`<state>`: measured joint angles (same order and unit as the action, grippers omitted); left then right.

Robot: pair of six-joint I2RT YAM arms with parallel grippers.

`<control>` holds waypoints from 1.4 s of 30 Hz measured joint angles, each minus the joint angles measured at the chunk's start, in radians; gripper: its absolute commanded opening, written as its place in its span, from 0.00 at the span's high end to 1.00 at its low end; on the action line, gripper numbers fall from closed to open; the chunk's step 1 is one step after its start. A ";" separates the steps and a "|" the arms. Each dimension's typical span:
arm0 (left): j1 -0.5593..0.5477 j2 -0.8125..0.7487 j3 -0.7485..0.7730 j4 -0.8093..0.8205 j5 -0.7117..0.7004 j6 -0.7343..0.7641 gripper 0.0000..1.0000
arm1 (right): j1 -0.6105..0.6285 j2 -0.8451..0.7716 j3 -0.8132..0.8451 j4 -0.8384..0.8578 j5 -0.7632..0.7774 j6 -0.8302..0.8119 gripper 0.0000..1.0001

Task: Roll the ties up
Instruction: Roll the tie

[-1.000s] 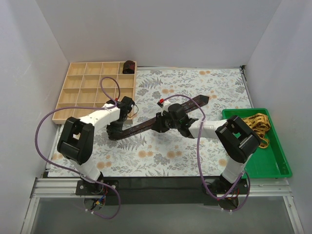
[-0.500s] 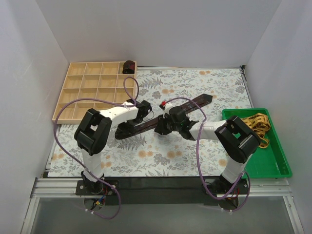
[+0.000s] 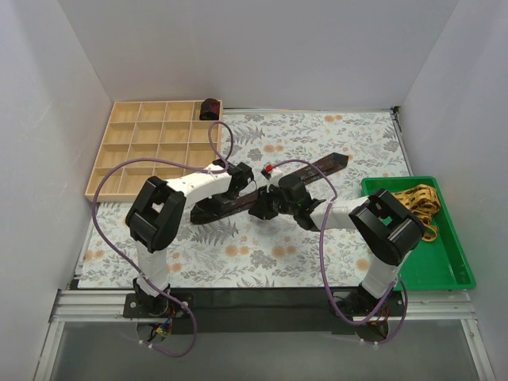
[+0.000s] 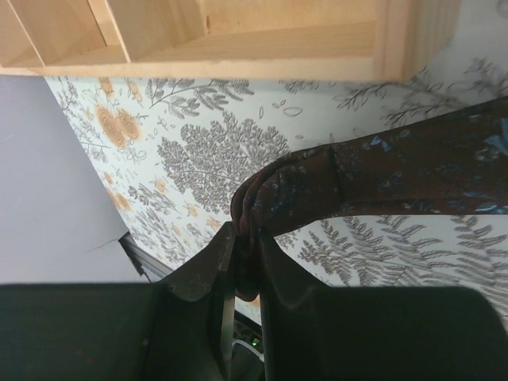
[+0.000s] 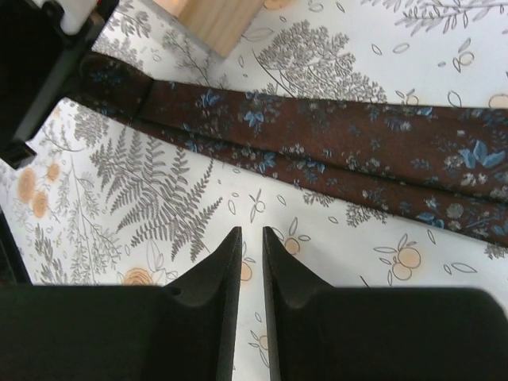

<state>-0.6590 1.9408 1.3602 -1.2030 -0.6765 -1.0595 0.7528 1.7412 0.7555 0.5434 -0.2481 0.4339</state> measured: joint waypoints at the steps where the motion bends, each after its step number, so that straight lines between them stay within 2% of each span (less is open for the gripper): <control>1: -0.001 -0.008 -0.013 0.001 -0.005 -0.003 1.00 | 0.000 0.000 0.000 0.011 -0.003 0.006 0.80; 6: 0.001 -0.037 -0.060 -0.040 -0.042 -0.022 1.00 | 0.000 -0.008 -0.020 0.058 0.001 0.016 0.80; 17: 0.039 -0.035 -0.064 -0.088 -0.125 -0.041 1.00 | -0.015 -0.067 -0.092 0.068 0.048 0.013 0.80; 32: -0.052 0.160 0.045 -0.151 -0.161 -0.096 1.00 | -0.046 -0.106 -0.133 0.077 0.089 0.010 0.80; 42: -0.095 0.190 0.107 -0.119 -0.131 -0.086 0.96 | -0.053 -0.123 -0.170 0.096 0.088 0.010 0.80</control>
<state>-0.7544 2.1311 1.4673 -1.3216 -0.8074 -1.1454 0.7002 1.6180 0.5858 0.6395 -0.1600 0.4435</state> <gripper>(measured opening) 0.138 0.199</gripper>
